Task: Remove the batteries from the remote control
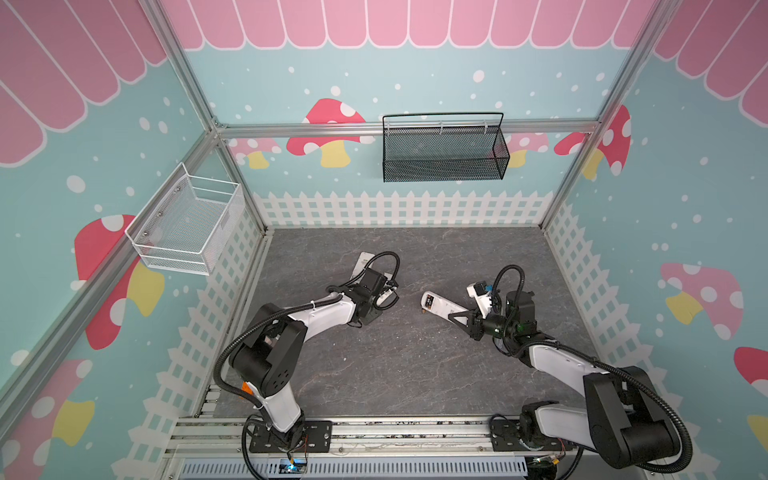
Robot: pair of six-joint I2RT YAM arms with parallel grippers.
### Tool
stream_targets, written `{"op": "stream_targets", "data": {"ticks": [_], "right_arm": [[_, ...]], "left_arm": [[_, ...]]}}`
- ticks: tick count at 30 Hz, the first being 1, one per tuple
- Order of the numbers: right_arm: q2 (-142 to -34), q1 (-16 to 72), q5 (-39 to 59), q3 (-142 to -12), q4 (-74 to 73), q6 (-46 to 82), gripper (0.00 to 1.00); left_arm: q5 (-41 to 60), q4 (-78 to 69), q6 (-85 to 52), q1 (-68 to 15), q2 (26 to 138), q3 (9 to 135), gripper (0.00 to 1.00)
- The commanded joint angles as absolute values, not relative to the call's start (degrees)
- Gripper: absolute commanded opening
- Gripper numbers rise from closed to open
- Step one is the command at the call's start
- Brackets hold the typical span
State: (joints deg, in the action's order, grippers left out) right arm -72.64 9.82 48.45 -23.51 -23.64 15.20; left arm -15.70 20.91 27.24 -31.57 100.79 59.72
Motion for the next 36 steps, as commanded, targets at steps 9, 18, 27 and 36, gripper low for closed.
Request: {"op": "stream_targets", "data": {"ticks": [9,18,27,36], "right_arm": [[-78.02,13.97,51.95,-26.83,-19.43,14.98,0.00],[-82.11,18.84,52.82,-27.58,-15.30,12.88,0.00],[-86.46,19.95,47.52,-29.50,-10.10,9.53,0.05],[-90.65,19.82,42.46,-32.82,-7.67,9.68,0.35]], "left_arm": [[-20.05,21.20,26.25,-31.04,103.30,63.31,0.53],[-14.82,25.66,27.86,-34.68,96.52,66.27,0.81],[-7.28,27.98,25.74,-36.12,96.87,67.35,0.92],[-6.86,30.08,25.08,-36.50,99.69,72.38,0.94]]}}
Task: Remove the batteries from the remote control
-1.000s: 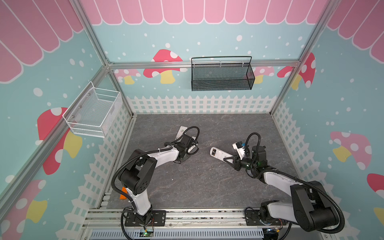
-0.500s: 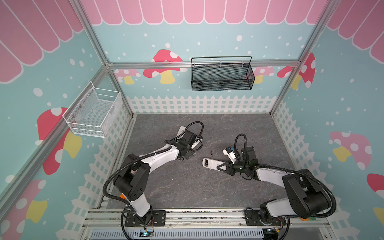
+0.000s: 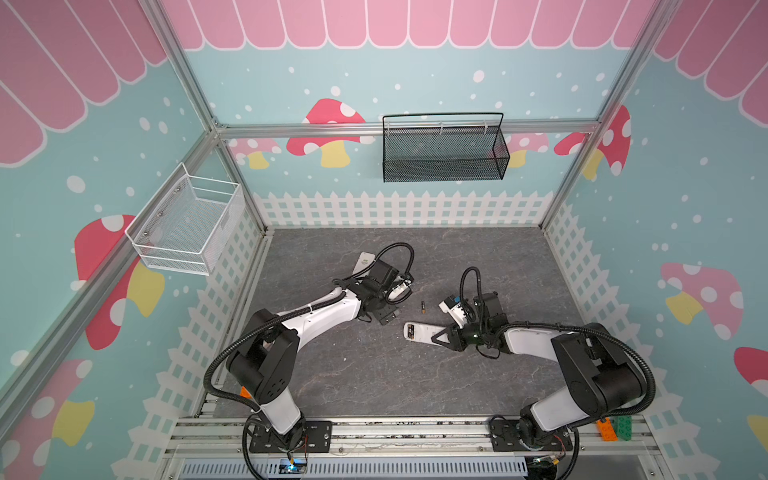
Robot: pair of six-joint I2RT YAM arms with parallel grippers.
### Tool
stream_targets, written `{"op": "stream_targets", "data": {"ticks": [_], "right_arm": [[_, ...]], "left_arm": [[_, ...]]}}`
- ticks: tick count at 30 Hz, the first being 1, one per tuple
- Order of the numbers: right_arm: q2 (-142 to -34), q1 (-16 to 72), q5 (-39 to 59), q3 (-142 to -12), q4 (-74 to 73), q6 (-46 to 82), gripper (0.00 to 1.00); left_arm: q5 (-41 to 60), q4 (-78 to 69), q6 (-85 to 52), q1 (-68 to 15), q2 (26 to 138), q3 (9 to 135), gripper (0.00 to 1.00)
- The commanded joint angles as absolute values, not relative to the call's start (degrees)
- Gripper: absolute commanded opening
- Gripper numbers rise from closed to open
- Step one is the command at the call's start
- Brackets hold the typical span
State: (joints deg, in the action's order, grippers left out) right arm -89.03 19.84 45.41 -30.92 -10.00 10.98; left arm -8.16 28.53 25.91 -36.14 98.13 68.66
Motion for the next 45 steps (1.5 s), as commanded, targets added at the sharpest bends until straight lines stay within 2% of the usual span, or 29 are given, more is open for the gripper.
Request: {"op": "stream_targets", "data": {"ticks": [1,6,10,14,21,25,27,30,35,41,45], "right_arm": [[-90.88,19.75,41.95,-33.28,-7.12,9.67,0.38],[-90.85,19.29,38.91,-33.75,-6.84,9.93,0.55],[-88.58,19.23,36.99,-34.67,-4.88,9.67,0.59],[-83.70,19.32,33.70,-34.17,-3.18,9.85,0.68],[-72.39,22.79,18.53,-32.82,3.66,8.46,0.79],[-64.83,25.12,16.51,-30.87,2.76,6.62,0.87],[-63.15,26.64,16.82,-31.77,4.92,-0.09,0.91],[-61.28,29.97,13.03,-31.58,7.22,-11.05,0.93],[-61.53,32.86,15.39,-28.06,4.67,-20.82,0.93],[-66.92,35.06,12.23,-26.80,1.50,-21.98,0.92],[-70.88,36.45,10.68,-27.12,0.07,-20.69,0.92]], "left_arm": [[-6.81,30.92,24.89,-36.55,100.11,73.38,0.94],[-5.94,31.76,24.54,-37.95,102.09,76.62,0.97],[-6.22,32.16,25.45,-39.73,104.46,78.54,0.99],[-6.54,32.76,23.45,-41.34,106.32,80.69,0.99],[-11.71,30.76,19.86,-42.15,106.17,80.07,0.99],[-12.45,28.77,18.36,-40.14,104.80,78.64,0.99],[-11.11,29.06,16.46,-37.91,104.26,78.43,0.99],[-10.52,29.41,15.34,-34.82,103.26,78.41,0.99],[-9.66,28.47,13.52,-31.05,101.82,77.09,0.99],[-6.30,27.75,11.05,-28.51,100.74,75.83,0.99],[-7.83,27.02,11.94,-28.12,100.79,75.70,0.99]]}}
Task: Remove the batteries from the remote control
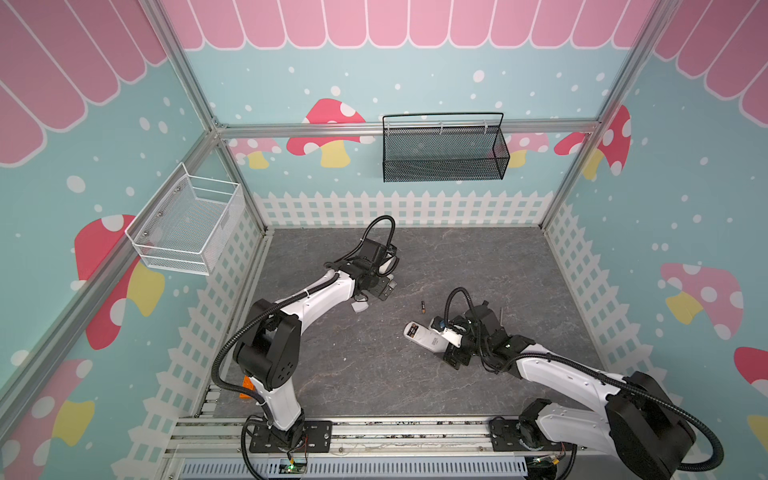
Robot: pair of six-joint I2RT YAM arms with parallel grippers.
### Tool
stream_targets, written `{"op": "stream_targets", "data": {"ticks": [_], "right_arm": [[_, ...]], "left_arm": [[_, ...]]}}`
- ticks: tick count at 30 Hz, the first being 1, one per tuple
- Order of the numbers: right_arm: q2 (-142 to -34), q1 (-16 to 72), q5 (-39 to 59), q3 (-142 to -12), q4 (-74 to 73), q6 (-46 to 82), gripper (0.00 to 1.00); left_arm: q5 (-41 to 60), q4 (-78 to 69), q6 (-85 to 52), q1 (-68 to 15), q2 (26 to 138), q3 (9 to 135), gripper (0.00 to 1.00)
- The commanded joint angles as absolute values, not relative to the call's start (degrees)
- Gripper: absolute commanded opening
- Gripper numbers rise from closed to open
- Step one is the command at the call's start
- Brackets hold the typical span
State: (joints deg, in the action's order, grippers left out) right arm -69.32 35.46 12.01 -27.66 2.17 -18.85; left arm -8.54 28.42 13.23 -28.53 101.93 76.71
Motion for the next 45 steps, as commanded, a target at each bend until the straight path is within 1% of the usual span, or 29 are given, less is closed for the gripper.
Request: {"op": "stream_targets", "data": {"ticks": [1,4,8,11,18,26,29,34,38,42,45], "right_arm": [[-71.36,36.71,10.59,-26.71,-0.71,-20.60,0.92],[-73.12,36.93,9.05,-26.57,-1.76,-19.08,0.92],[-73.77,36.81,2.12,-25.90,-3.69,-17.15,0.92],[-74.54,35.92,-1.24,-26.32,-3.85,-16.47,0.92],[-78.06,33.08,-4.21,-27.78,-4.75,-15.51,0.92],[-80.95,31.60,-3.57,-30.21,-6.99,-14.66,0.92],[-82.20,31.13,-2.35,-29.99,-10.27,-13.63,0.92],[-86.15,30.85,-3.13,-33.74,-9.22,-12.39,0.92],[-82.81,28.51,-1.71,-33.85,-7.00,-9.13,0.92],[-76.27,24.64,2.32,-32.82,-4.43,-3.07,0.90],[-76.56,22.51,7.29,-34.49,-3.74,2.10,0.85]], "left_arm": [[-7.53,27.03,11.95,-28.03,100.81,75.76,0.99],[-6.85,28.09,11.31,-27.34,101.04,76.38,0.99],[-5.71,27.40,10.73,-27.17,100.73,75.69,0.99],[-5.01,28.37,10.15,-26.77,100.66,75.94,0.99],[-3.80,28.63,9.78,-26.00,100.24,75.79,0.99],[-2.02,28.66,9.78,-24.97,99.26,75.23,1.00],[1.09,28.42,11.21,-25.10,98.82,74.47,0.99],[3.99,30.62,14.83,-25.76,98.41,74.47,0.99],[12.17,35.68,20.98,-26.44,97.36,74.98,0.99],[9.98,38.47,27.92,-29.38,96.75,74.97,0.99],[12.34,41.71,28.78,-30.57,96.28,75.42,0.99]]}}
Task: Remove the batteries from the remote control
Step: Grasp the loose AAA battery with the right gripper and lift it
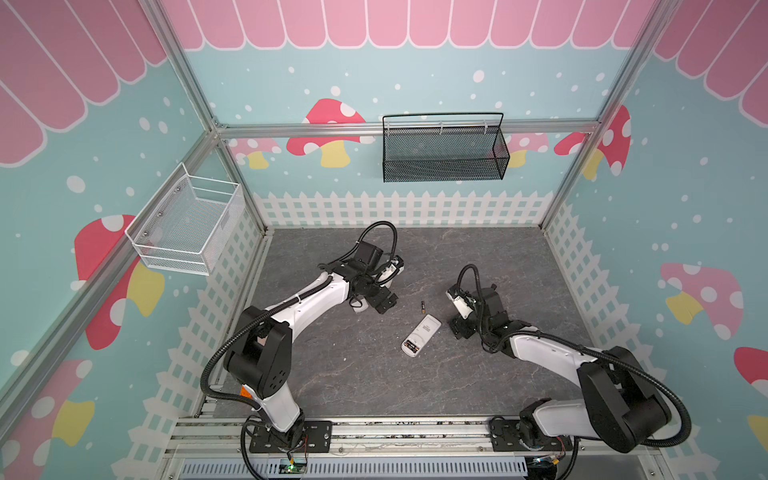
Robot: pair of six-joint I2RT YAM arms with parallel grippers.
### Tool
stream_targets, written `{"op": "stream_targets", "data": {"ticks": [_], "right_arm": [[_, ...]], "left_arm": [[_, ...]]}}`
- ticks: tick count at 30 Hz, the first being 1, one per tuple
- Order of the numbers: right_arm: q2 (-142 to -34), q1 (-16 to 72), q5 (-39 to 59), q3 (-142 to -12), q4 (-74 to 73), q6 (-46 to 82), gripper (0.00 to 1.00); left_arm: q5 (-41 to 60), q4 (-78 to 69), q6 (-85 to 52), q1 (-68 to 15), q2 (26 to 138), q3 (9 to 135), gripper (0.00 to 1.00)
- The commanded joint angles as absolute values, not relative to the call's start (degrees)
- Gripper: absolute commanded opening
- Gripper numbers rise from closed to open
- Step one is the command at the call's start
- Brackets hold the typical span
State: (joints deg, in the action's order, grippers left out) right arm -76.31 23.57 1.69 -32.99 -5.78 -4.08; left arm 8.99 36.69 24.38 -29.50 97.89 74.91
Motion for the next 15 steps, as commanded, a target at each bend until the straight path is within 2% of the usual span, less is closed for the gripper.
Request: {"op": "stream_targets", "data": {"ticks": [1,3,5,11,15], "right_arm": [[-77.60,22.50,9.46,-35.92,-3.29,3.54,0.83],[-80.63,22.62,12.23,-39.55,-2.73,9.27,0.74],[-84.11,23.46,12.56,-43.85,-1.08,13.49,0.70],[-95.83,30.80,3.34,-56.98,5.24,21.21,0.64],[-102.39,32.16,-2.36,-64.08,12.87,26.06,0.56]], "left_arm": [[12.39,42.43,29.23,-31.01,95.88,75.06,0.99],[11.58,43.13,31.41,-31.99,93.82,72.88,0.99],[11.68,42.74,32.80,-31.92,91.09,69.56,0.99],[6.61,38.78,32.96,-32.13,87.86,62.20,0.99],[11.01,38.43,31.56,-31.50,87.52,60.29,0.99]]}}
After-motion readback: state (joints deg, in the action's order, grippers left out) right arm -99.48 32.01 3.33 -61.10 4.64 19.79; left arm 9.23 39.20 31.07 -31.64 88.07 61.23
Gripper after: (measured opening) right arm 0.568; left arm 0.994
